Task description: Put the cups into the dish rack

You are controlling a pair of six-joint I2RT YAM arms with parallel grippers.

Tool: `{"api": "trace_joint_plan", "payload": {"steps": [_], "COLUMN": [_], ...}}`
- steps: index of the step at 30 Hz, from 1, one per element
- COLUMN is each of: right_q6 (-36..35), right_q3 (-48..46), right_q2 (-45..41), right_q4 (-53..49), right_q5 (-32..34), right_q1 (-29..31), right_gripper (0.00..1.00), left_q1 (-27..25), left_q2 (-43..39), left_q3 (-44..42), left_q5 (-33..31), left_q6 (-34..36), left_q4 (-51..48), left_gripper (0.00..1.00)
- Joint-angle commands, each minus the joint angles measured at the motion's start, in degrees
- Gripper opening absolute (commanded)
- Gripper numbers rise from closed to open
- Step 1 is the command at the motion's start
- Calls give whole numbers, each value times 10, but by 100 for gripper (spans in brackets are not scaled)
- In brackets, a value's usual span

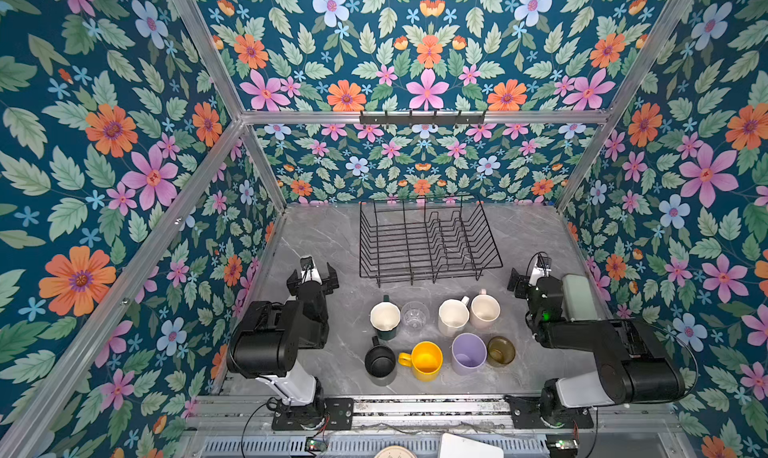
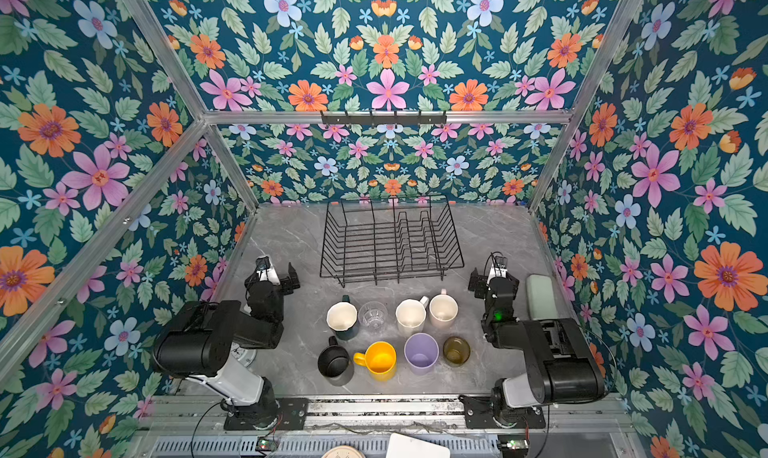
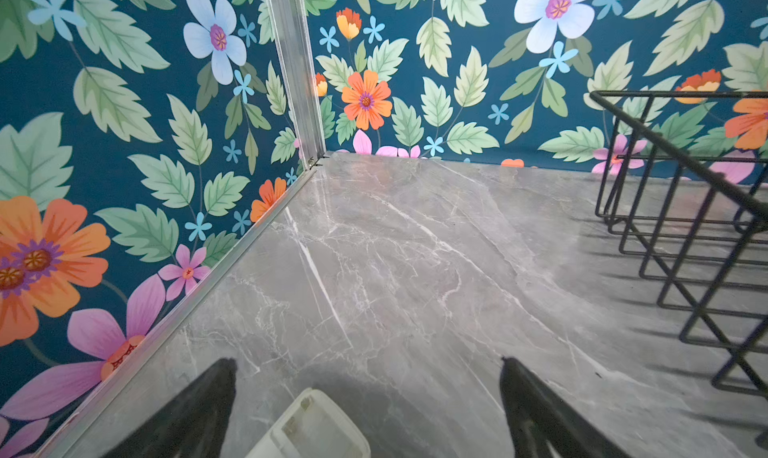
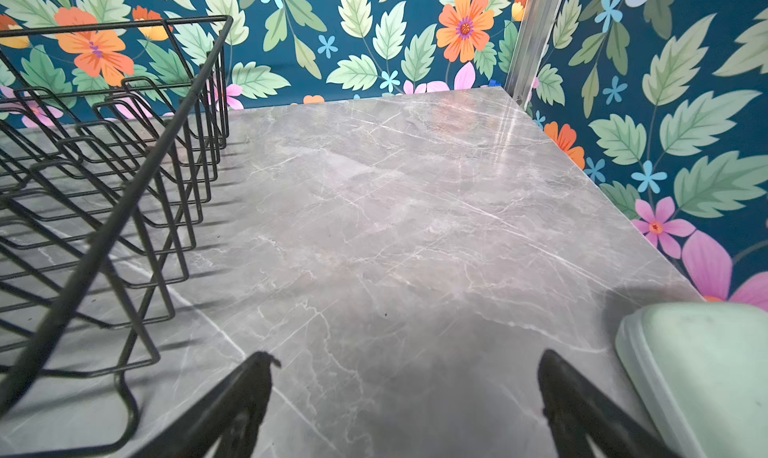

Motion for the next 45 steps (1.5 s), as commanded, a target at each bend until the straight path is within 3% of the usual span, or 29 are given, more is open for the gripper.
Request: {"api": "trace_joint_plan", "payload": {"steps": [1, 27, 29, 31, 32, 34, 38, 39, 41, 45], "right_q6": [1, 1, 4, 15, 9, 43, 196, 246, 255, 248], "right_q3": [3, 2, 2, 12, 23, 90, 200, 222, 247, 255], "right_q2": [1, 1, -4, -33, -47, -114, -174, -183, -201, -229], "right_q4": [5, 5, 12, -37, -54, -243, -468, -516, -567, -598], "right_q5": [5, 5, 27, 36, 77, 119, 171, 162, 78, -2], "right_q1": [0, -1, 0, -2, 7, 13, 10, 6, -3, -2], "right_gripper": [99, 99, 99, 99, 99, 99, 99, 99, 99, 99], "left_q1": [-1, 0, -1, -1, -1, 0, 0, 0, 1, 2], "left_q2": [-1, -2, -20, -81, -112, -185, -280, -301, -334, -358], "left_q3": [-2, -2, -3, 10, 22, 59, 117, 129, 152, 233], "left_q5": [9, 11, 4, -16, -26, -51, -39, -52, -33, 97], "left_q6": [-5, -5, -5, -10, -15, -70, -176, -212, -218, -202], "left_q4": [7, 8, 1, -76, -123, -248, -434, -481, -556, -728], "left_gripper": [100, 100, 100, 100, 100, 100, 100, 100, 100, 97]}}
